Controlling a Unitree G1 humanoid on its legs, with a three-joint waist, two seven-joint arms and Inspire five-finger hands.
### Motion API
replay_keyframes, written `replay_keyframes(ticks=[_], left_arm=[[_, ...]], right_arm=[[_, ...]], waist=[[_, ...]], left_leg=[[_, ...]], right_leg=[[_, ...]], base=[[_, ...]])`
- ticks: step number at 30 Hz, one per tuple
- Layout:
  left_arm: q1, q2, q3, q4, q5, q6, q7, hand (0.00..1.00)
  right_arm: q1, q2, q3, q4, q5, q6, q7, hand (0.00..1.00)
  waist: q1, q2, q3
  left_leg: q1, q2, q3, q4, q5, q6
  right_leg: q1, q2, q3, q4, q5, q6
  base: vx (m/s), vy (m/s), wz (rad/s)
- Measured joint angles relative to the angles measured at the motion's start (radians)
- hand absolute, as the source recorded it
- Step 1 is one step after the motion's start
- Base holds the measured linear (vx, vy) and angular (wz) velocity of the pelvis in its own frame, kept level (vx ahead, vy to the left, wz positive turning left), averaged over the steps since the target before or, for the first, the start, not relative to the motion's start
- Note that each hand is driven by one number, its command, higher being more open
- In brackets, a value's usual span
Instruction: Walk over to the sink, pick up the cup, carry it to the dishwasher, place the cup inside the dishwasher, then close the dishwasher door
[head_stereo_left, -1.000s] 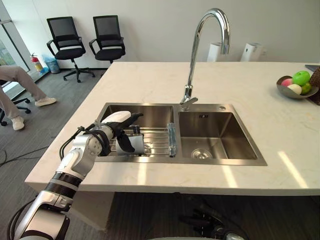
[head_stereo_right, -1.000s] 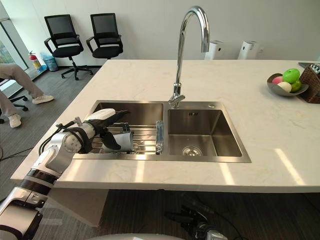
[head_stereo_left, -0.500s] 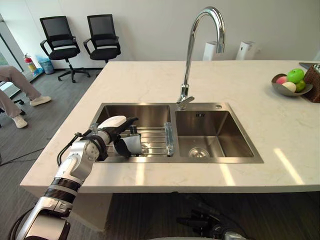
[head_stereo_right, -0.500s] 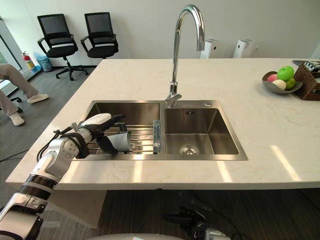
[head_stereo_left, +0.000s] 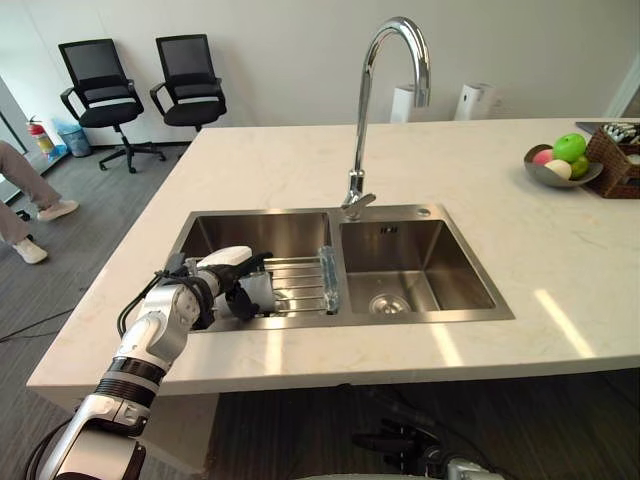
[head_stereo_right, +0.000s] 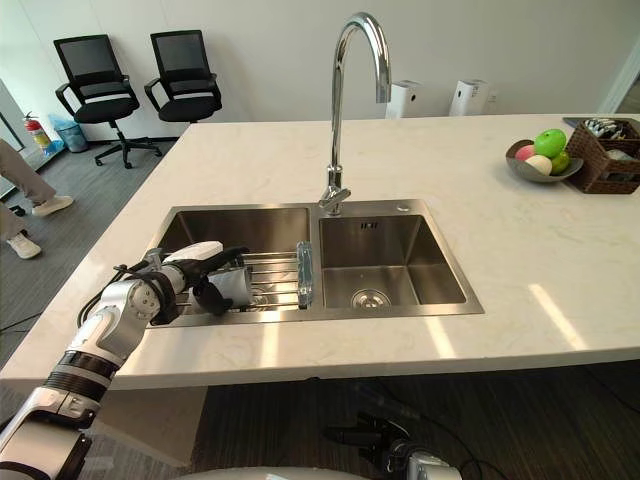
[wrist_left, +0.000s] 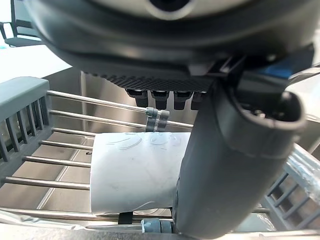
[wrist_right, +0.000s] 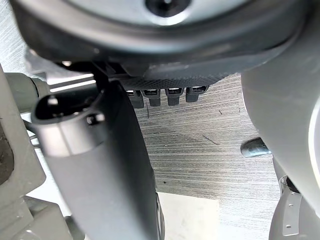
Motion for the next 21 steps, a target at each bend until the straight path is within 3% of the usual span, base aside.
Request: replay_keyframes(ticks=[12, 21], left_arm=[[-0.058, 0.0, -0.001, 0.113, -0.003, 0.066, -0.102, 1.0], [-0.073, -0.017, 0.012, 0.161, -0.028, 0.132, -0.12, 1.0]], right_arm=[[-0.021, -0.004, 0.0, -0.003, 0.0, 0.032, 0.027, 1.0], [-0.022, -0.008, -0.004, -0.004, 0.001, 0.035, 0.035, 1.0]], waist=[[-0.033, 0.009, 0.006], [-0.042, 0.013, 0.009]], left_leg=[[0.012, 0.001, 0.02, 0.0, -0.01, -0.003], [0.026, 0.006, 0.029, 0.0, -0.014, -0.006]], right_leg=[[0.005, 0.003, 0.02, -0.008, 0.005, 0.001], [0.016, 0.007, 0.028, -0.009, 0.005, 0.001]], base=[[-0.01, -0.006, -0.05], [-0.02, -0.014, -0.02]])
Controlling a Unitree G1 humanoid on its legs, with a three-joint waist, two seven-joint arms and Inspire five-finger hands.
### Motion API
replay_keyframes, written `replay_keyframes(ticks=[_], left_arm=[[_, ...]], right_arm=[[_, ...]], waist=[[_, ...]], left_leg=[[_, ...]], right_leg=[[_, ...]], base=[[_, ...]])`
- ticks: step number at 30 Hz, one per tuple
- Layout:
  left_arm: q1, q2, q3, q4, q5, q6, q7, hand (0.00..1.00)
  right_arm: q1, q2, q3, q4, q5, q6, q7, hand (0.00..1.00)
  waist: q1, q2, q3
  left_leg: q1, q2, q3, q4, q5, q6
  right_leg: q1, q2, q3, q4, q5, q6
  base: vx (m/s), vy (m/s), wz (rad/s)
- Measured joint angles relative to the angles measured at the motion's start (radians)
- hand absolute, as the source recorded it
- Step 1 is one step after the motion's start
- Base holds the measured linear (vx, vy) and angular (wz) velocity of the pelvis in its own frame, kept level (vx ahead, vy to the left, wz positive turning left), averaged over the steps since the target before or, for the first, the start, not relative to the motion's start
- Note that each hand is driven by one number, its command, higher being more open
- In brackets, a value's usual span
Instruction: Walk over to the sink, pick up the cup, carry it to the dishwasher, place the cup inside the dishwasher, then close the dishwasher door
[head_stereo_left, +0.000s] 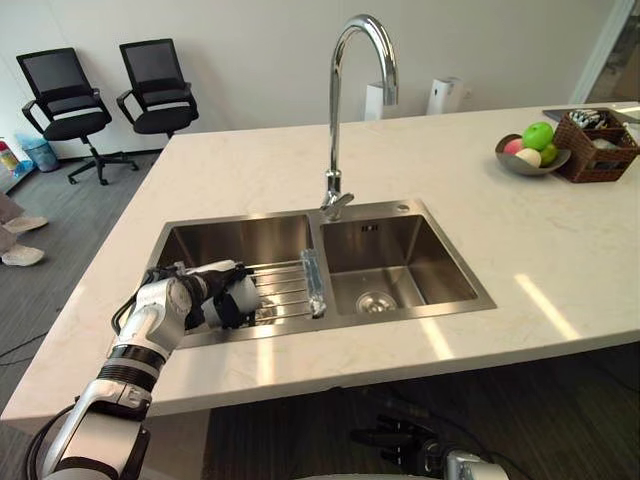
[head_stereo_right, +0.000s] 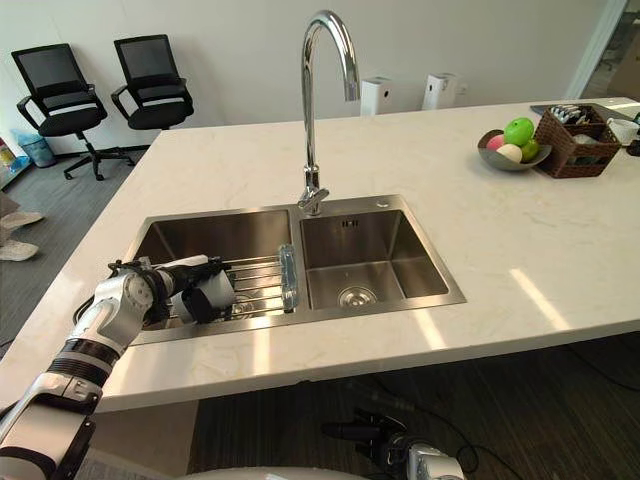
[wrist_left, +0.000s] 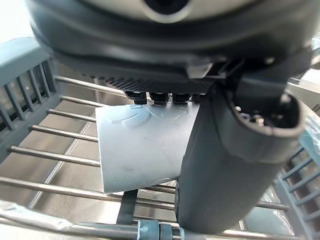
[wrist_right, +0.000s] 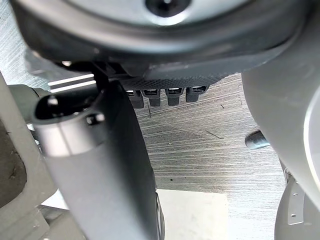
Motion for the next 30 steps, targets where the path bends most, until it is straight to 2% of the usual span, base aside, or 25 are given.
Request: replay_keyframes(ticks=[13, 14, 17, 24, 27, 30], left_arm=[[0.002, -0.062, 0.091, 0.094, -0.051, 0.1, 0.0, 1.0], [0.001, -0.069, 0.105, 0.109, -0.051, 0.104, 0.0, 0.0], [0.001, -0.074, 0.109, 0.118, -0.052, 0.119, 0.008, 0.0], [0.007, -0.102, 0.126, 0.146, -0.049, 0.116, 0.116, 0.0], [0.02, -0.118, 0.126, 0.151, -0.06, 0.092, 0.163, 0.0], [0.031, -0.122, 0.129, 0.173, -0.086, 0.034, 0.223, 0.0]], right_arm=[[-0.017, -0.005, -0.007, 0.0, -0.025, 0.05, 0.012, 1.0], [-0.019, -0.006, -0.007, 0.001, -0.028, 0.055, 0.016, 1.0], [-0.023, -0.008, -0.009, 0.001, -0.028, 0.067, 0.023, 1.0], [-0.029, -0.011, -0.009, 0.005, -0.028, 0.076, 0.043, 1.0], [-0.032, -0.014, -0.009, 0.01, -0.028, 0.078, 0.05, 1.0], [-0.042, -0.015, -0.01, 0.027, -0.027, 0.082, 0.058, 1.0]], waist=[[0.001, 0.004, 0.0], [0.001, 0.003, 0.0], [0.001, 0.0, 0.001], [0.001, -0.005, 0.001], [0.003, -0.006, 0.0], [0.004, -0.008, -0.001]], left_leg=[[0.018, 0.002, 0.016, 0.0, -0.008, -0.004], [0.018, 0.002, 0.016, 0.0, -0.009, -0.004], [0.019, 0.002, 0.016, 0.0, -0.011, -0.004], [0.019, 0.001, 0.015, 0.001, -0.012, -0.004], [0.019, 0.001, 0.013, 0.001, -0.012, -0.004], [0.016, 0.0, -0.005, 0.001, -0.012, -0.004]], right_leg=[[0.011, 0.003, 0.015, -0.009, 0.0, 0.0], [0.011, 0.004, 0.015, -0.009, 0.0, 0.0], [0.011, 0.004, 0.015, -0.01, 0.0, 0.0], [0.011, 0.004, 0.015, -0.012, 0.0, 0.001], [0.011, 0.003, 0.014, -0.012, 0.0, 0.001], [0.011, 0.003, 0.009, -0.013, 0.0, 0.001]], base=[[-0.02, -0.009, -0.04], [0.0, 0.0, 0.0], [0.0, 0.0, 0.0], [-0.03, -0.016, 0.0], [-0.02, -0.014, 0.01], [-0.01, -0.004, 0.03]])
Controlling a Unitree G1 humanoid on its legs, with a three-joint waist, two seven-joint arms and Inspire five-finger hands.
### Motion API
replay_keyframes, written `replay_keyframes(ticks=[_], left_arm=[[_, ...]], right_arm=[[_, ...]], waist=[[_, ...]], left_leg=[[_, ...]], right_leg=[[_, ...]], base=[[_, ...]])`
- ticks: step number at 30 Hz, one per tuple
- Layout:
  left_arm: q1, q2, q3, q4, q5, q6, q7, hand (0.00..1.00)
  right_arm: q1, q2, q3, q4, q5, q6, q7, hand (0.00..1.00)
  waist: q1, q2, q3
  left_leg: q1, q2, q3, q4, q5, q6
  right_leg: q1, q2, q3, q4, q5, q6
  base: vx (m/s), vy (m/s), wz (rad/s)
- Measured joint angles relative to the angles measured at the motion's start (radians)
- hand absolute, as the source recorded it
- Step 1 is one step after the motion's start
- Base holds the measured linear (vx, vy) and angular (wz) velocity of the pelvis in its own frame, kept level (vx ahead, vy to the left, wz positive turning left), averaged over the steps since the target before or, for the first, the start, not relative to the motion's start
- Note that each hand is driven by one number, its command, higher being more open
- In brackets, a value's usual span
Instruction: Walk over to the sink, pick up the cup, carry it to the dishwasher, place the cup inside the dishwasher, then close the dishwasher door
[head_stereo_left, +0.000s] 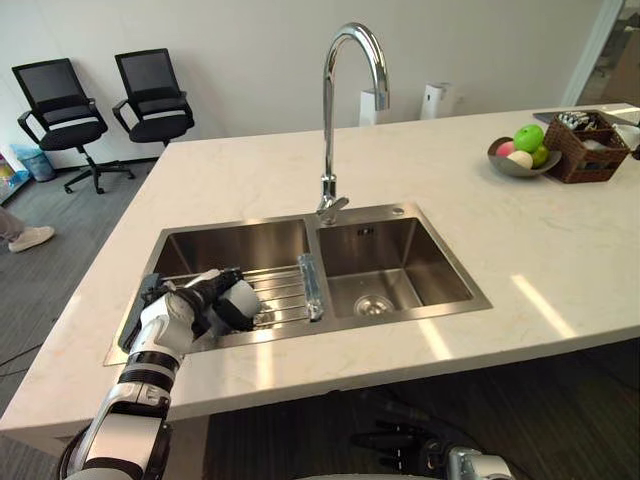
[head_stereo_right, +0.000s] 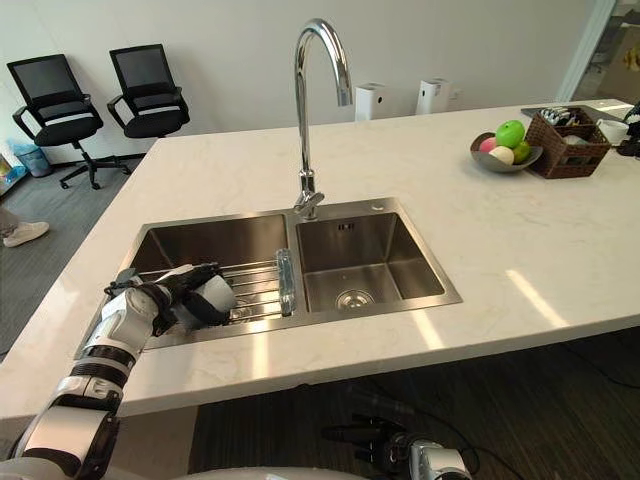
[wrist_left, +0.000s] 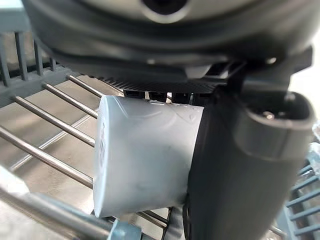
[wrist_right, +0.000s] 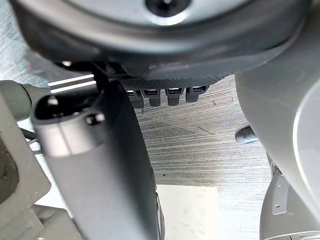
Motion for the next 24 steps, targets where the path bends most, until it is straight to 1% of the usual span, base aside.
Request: replay_keyframes(ticks=[5, 7, 10, 13, 15, 18, 20, 22, 24], left_arm=[[0.005, 0.015, 0.001, 0.021, -0.104, -0.068, 0.046, 0.0], [0.013, 0.033, 0.002, 0.017, -0.166, -0.087, 0.058, 0.0], [0.041, 0.049, 0.017, 0.009, -0.311, -0.123, 0.102, 0.0], [0.087, 0.048, 0.02, -0.045, -0.475, -0.157, 0.149, 0.0], [0.123, 0.027, 0.046, -0.106, -0.579, -0.179, 0.166, 0.0], [0.175, -0.022, 0.089, -0.213, -0.676, -0.219, 0.227, 0.0], [0.204, -0.057, 0.116, -0.293, -0.704, -0.259, 0.269, 0.0], [0.227, -0.095, 0.135, -0.389, -0.73, -0.322, 0.325, 0.0], [0.241, -0.103, 0.146, -0.446, -0.75, -0.357, 0.353, 0.0]], right_arm=[[-0.006, -0.006, 0.0, 0.019, 0.0, 0.0, 0.009, 1.0], [-0.006, -0.008, 0.0, 0.02, 0.001, -0.001, 0.009, 1.0], [-0.004, -0.008, 0.0, 0.024, 0.001, -0.013, 0.009, 1.0], [0.007, 0.001, -0.006, 0.035, 0.014, -0.041, -0.003, 1.0], [0.017, 0.015, -0.027, 0.047, 0.032, -0.071, -0.017, 1.0], [0.044, 0.028, -0.044, 0.049, 0.032, -0.136, -0.018, 1.0], [0.056, 0.03, -0.049, 0.049, 0.031, -0.164, -0.018, 1.0], [0.076, 0.033, -0.064, 0.049, 0.031, -0.189, -0.018, 1.0], [0.083, 0.033, -0.064, 0.05, 0.03, -0.202, -0.018, 1.0]], waist=[[0.012, -0.001, -0.001], [0.015, 0.004, -0.005], [0.022, -0.001, -0.004], [0.039, -0.015, -0.003], [0.041, -0.027, -0.002], [0.045, -0.03, -0.003], [0.053, -0.03, -0.002], [0.067, -0.03, -0.002], [0.07, -0.031, -0.002]], left_leg=[[-0.009, 0.0, -0.007, 0.0, 0.0, 0.001], [-0.015, -0.001, -0.009, 0.0, 0.001, 0.001], [-0.023, -0.001, -0.016, 0.0, 0.003, 0.004], [-0.027, -0.001, -0.021, 0.001, 0.003, 0.005], [-0.031, -0.003, -0.025, 0.005, 0.004, 0.006], [-0.035, -0.006, -0.028, 0.007, 0.005, 0.008], [-0.035, -0.006, -0.029, 0.007, 0.006, 0.009], [-0.037, -0.005, -0.033, 0.007, 0.006, 0.009], [-0.041, -0.005, -0.041, 0.007, 0.007, 0.009]], right_leg=[[-0.006, 0.0, -0.005, 0.0, 0.0, 0.0], [-0.011, 0.0, -0.006, 0.0, 0.0, 0.0], [-0.015, -0.001, -0.014, 0.0, 0.001, 0.001], [-0.016, -0.001, -0.022, 0.001, 0.001, 0.001], [-0.015, -0.003, -0.026, 0.005, 0.001, 0.001], [-0.015, -0.007, -0.028, 0.006, 0.002, 0.002], [-0.014, -0.008, -0.029, 0.006, 0.002, 0.002], [-0.014, -0.008, -0.035, 0.006, 0.001, 0.001], [-0.014, -0.008, -0.042, 0.006, 0.0, 0.001]], base=[[-0.02, -0.013, 0.02], [0.0, -0.011, 0.02], [-0.01, -0.027, 0.07], [-0.02, -0.025, 0.05], [-0.03, -0.02, 0.05], [-0.05, -0.019, 0.04], [-0.05, -0.02, 0.02], [-0.05, -0.025, 0.06], [-0.03, -0.027, 0.1]])
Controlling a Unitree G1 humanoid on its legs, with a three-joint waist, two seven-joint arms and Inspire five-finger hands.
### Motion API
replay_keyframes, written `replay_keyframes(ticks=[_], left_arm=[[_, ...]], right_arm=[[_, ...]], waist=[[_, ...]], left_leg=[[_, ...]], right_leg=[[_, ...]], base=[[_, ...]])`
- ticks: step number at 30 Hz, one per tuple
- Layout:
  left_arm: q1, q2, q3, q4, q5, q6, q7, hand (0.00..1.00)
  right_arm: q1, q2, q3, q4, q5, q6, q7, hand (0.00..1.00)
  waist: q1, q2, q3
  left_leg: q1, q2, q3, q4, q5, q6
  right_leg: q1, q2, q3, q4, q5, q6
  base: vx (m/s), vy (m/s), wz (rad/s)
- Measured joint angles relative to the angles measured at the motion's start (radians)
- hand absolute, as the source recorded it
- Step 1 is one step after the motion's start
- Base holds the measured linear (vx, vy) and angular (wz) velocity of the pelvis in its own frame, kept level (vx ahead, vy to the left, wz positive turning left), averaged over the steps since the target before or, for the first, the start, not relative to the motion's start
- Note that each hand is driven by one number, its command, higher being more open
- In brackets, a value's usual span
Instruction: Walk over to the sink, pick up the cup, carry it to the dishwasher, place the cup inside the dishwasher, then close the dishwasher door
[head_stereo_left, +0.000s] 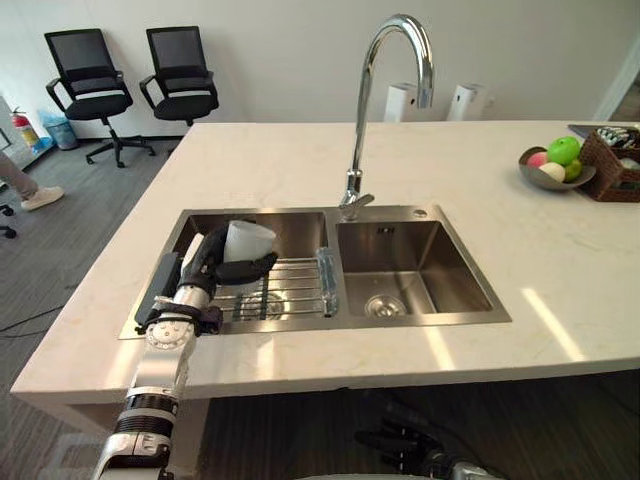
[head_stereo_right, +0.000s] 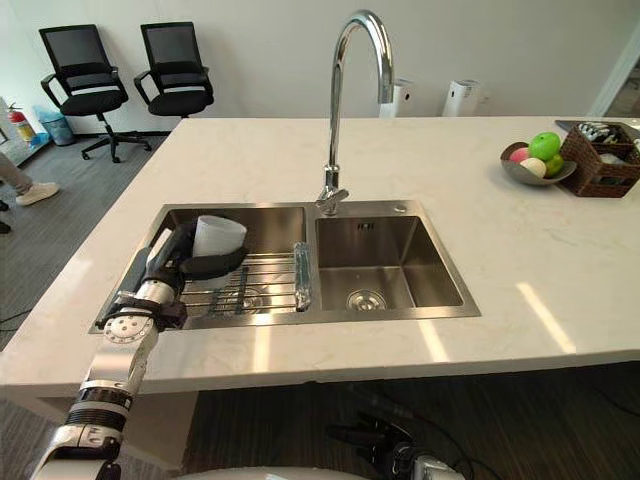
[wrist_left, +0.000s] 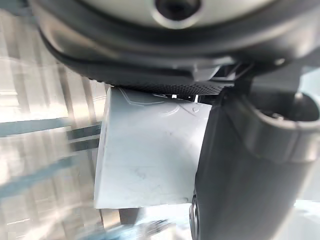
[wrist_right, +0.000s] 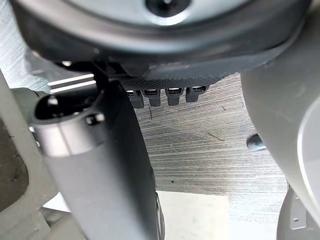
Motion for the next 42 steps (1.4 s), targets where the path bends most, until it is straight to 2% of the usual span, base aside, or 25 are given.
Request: replay_keyframes(ticks=[5, 9, 14, 21, 24, 28, 31, 32, 33, 34, 35, 36, 37, 38, 39, 40, 41, 42], left_arm=[[0.026, -0.059, 0.063, -0.105, -0.041, -0.062, 0.116, 0.0], [0.076, -0.072, 0.069, -0.189, -0.033, -0.128, 0.194, 0.0], [0.086, -0.13, 0.107, -0.291, -0.03, -0.152, 0.236, 0.0], [0.087, -0.15, 0.106, -0.382, -0.031, -0.195, 0.252, 0.0], [0.129, -0.173, 0.109, -0.415, -0.029, -0.206, 0.273, 0.0], [0.215, -0.191, 0.115, -0.46, 0.0, -0.197, 0.264, 0.0], [0.254, -0.191, 0.137, -0.534, 0.05, -0.194, 0.275, 0.0], [0.264, -0.194, 0.146, -0.57, 0.061, -0.194, 0.295, 0.0], [0.251, -0.202, 0.141, -0.596, 0.061, -0.196, 0.311, 0.0], [0.247, -0.207, 0.14, -0.612, 0.061, -0.198, 0.313, 0.0], [0.241, -0.207, 0.139, -0.621, 0.061, -0.215, 0.313, 0.0], [0.22, -0.207, 0.125, -0.619, 0.061, -0.222, 0.309, 0.0], [0.22, -0.207, 0.123, -0.62, 0.063, -0.226, 0.301, 0.0], [0.218, -0.206, 0.117, -0.623, 0.069, -0.227, 0.276, 0.0], [0.196, -0.196, 0.099, -0.628, 0.07, -0.231, 0.263, 0.0], [0.172, -0.174, 0.095, -0.65, 0.07, -0.247, 0.243, 0.0], [0.159, -0.173, 0.087, -0.649, 0.07, -0.26, 0.238, 0.0], [0.159, -0.167, 0.083, -0.654, 0.069, -0.279, 0.231, 0.0]], right_arm=[[0.002, 0.002, -0.018, 0.005, 0.004, 0.01, 0.008, 1.0], [0.003, 0.001, -0.019, 0.008, 0.006, 0.014, 0.006, 1.0], [0.007, 0.012, -0.056, 0.016, 0.007, 0.014, 0.006, 1.0], [0.014, 0.016, -0.06, 0.016, 0.008, 0.012, 0.009, 1.0], [0.015, 0.014, -0.062, 0.02, -0.011, 0.01, 0.032, 1.0], [0.013, 0.007, -0.057, 0.01, -0.073, 0.014, 0.08, 1.0], [0.005, -0.013, -0.053, 0.005, -0.078, 0.033, 0.103, 1.0], [-0.01, -0.023, -0.054, 0.008, -0.078, 0.038, 0.109, 1.0], [-0.022, -0.034, -0.059, 0.022, -0.076, 0.04, 0.113, 1.0], [-0.031, -0.041, -0.065, 0.034, -0.072, 0.039, 0.11, 1.0], [-0.045, -0.032, -0.093, 0.063, -0.061, 0.034, 0.092, 1.0], [-0.05, -0.046, -0.096, 0.069, -0.031, 0.025, 0.083, 1.0], [-0.051, -0.061, -0.096, 0.069, -0.025, 0.025, 0.079, 1.0], [-0.035, -0.097, -0.096, 0.058, -0.014, 0.016, 0.073, 1.0], [-0.027, -0.111, -0.106, 0.044, 0.001, -0.002, 0.069, 1.0], [-0.018, -0.088, -0.105, 0.048, -0.001, -0.016, 0.07, 1.0], [-0.017, -0.089, -0.111, 0.06, -0.001, -0.022, 0.069, 1.0], [-0.026, -0.082, -0.115, 0.081, -0.005, -0.023, 0.062, 1.0]], waist=[[0.009, 0.0, 0.0], [0.021, -0.001, 0.0], [0.028, -0.003, -0.001], [0.043, -0.003, -0.004], [0.05, -0.002, -0.004], [0.074, 0.001, 0.007], [0.104, 0.008, 0.036], [0.116, 0.019, 0.041], [0.111, 0.02, 0.042], [0.105, 0.023, 0.042], [0.099, 0.002, 0.049], [0.094, -0.002, 0.077], [0.096, 0.007, 0.082], [0.1, 0.052, 0.07], [0.079, 0.072, 0.079], [0.046, 0.045, 0.052], [0.024, 0.05, 0.054], [0.028, 0.056, 0.053]], left_leg=[[-0.003, 0.0, -0.009, -0.004, 0.001, 0.0], [-0.007, -0.001, -0.023, -0.007, 0.001, 0.0], [-0.011, -0.001, -0.026, -0.007, 0.0, 0.0], [-0.011, 0.002, -0.026, 0.014, -0.015, -0.001], [-0.021, 0.002, -0.039, 0.032, -0.023, 0.002], [-0.069, 0.002, -0.091, 0.072, -0.03, 0.005], [-0.159, 0.009, -0.16, 0.122, -0.026, 0.001], [-0.202, 0.011, -0.195, 0.126, -0.007, -0.011], [-0.23, 0.005, -0.191, 0.059, 0.043, -0.016], [-0.22, 0.022, -0.142, 0.012, 0.041, 0.022], [-0.243, 0.045, 0.094, 0.045, -0.029, 0.12], [-0.277, 0.093, 0.27, 0.252, -0.063, 0.169], [-0.275, 0.128, 0.347, 0.36, -0.066, 0.178], [-0.259, 0.196, 0.444, 0.492, 0.029, 0.22], [-0.272, 0.195, 0.459, 0.489, 0.036, 0.212], [-0.238, 0.082, 0.396, 0.248, 0.075, 0.178], [-0.229, 0.102, 0.421, 0.293, 0.008, 0.196], [-0.198, 0.142, 0.478, 0.4, -0.062, 0.195]], right_leg=[[0.0, 0.0, -0.008, 0.0, -0.003, 0.0], [0.002, -0.001, -0.023, 0.001, -0.011, 0.001], [0.003, -0.002, -0.025, 0.002, -0.017, 0.0], [0.003, -0.002, -0.02, 0.021, -0.032, 0.0], [0.004, -0.006, -0.03, 0.038, -0.044, 0.001], [0.001, -0.012, -0.083, 0.055, -0.059, 0.0], [-0.035, -0.009, -0.155, 0.08, -0.072, -0.012], [-0.07, -0.001, -0.188, 0.122, -0.092, -0.031], [-0.1, -0.009, -0.247, 0.144, -0.113, -0.038], [-0.106, -0.016, -0.288, 0.148, -0.107, -0.033], [-0.107, -0.062, -0.359, 0.145, -0.103, -0.031], [-0.095, -0.11, -0.43, 0.166, -0.104, -0.031], [-0.093, -0.127, -0.454, 0.185, -0.106, -0.034], [-0.098, -0.134, -0.511, 0.259, -0.129, -0.042], [-0.127, -0.148, -0.553, 0.338, -0.187, -0.064], [-0.147, -0.096, -0.57, 0.224, -0.16, -0.107], [-0.135, -0.097, -0.632, 0.222, -0.154, -0.088], [-0.129, -0.099, -0.654, 0.234, -0.155, -0.09]], base=[[-0.01, -0.018, 0.04], [0.01, -0.026, 0.1], [0.0, -0.008, 0.03], [0.0, -0.003, 0.0], [-0.01, -0.016, 0.12], [-0.03, -0.029, 0.4], [-0.09, -0.084, 0.73], [-0.13, -0.099, 1.05], [-0.15, -0.1, 1.25], [-0.11, -0.033, 1.68], [-0.04, 0.032, 1.79], [-0.01, 0.052, 1.71], [-0.05, 0.041, 1.45], [-0.11, 0.028, 1.24], [-0.24, -0.048, 2.08], [-0.22, -0.076, 2.16], [-0.21, -0.123, 1.95], [-0.07, -0.037, 1.23]])
